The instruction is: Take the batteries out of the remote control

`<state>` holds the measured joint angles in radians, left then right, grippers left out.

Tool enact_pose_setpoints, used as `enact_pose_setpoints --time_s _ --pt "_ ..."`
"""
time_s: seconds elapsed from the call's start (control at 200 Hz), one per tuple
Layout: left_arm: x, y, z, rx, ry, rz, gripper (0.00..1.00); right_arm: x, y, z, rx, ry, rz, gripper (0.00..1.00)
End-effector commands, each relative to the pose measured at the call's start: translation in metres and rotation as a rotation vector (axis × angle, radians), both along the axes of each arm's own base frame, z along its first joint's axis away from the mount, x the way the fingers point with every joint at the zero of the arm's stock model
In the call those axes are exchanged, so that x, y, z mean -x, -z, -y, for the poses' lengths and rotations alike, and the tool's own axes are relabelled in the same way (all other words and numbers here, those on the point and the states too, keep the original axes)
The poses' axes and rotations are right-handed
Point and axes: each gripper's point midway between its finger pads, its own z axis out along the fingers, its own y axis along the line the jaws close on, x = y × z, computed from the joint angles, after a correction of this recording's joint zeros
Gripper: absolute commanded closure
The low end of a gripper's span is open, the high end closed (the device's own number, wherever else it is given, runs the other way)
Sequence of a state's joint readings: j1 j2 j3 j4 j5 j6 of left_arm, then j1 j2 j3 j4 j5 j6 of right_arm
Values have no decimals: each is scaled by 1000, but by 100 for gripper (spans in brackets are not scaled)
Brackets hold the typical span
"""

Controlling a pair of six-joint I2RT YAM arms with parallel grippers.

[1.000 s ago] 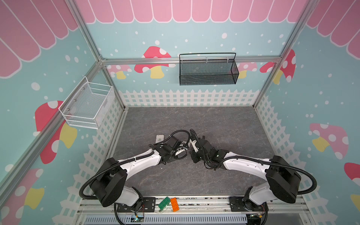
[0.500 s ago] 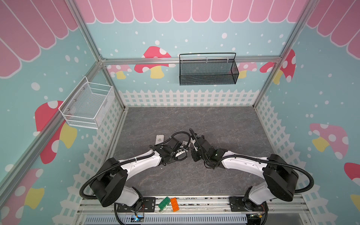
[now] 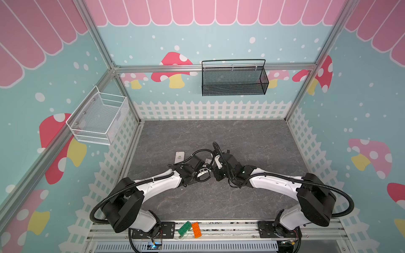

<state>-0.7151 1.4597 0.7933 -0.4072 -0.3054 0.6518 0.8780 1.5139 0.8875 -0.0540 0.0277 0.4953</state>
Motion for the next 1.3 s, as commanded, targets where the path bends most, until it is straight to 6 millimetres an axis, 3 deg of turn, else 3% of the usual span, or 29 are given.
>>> enact_pose_setpoints --time_s 0.0,0.665,0.921,1.051,1.171,1.296 --pt "-9 -13 1 -2 1 68 74 12 -2 1 -29 -17 -31 100" --pt "-5 -15 3 16 10 59 75 -6 16 12 77 74 -25 100" --pt "-2 -11 2 5 26 54 75 -18 -2 28 90 157 40 100" --pt "-2 -11 3 6 27 55 74 -18 -11 13 38 104 46 100" --pt "-3 -12 3 4 28 60 74 -6 -4 -6 0 4 -23 100" --pt "-4 -13 2 -2 28 70 74 4 2 -9 -3 -24 -69 100"
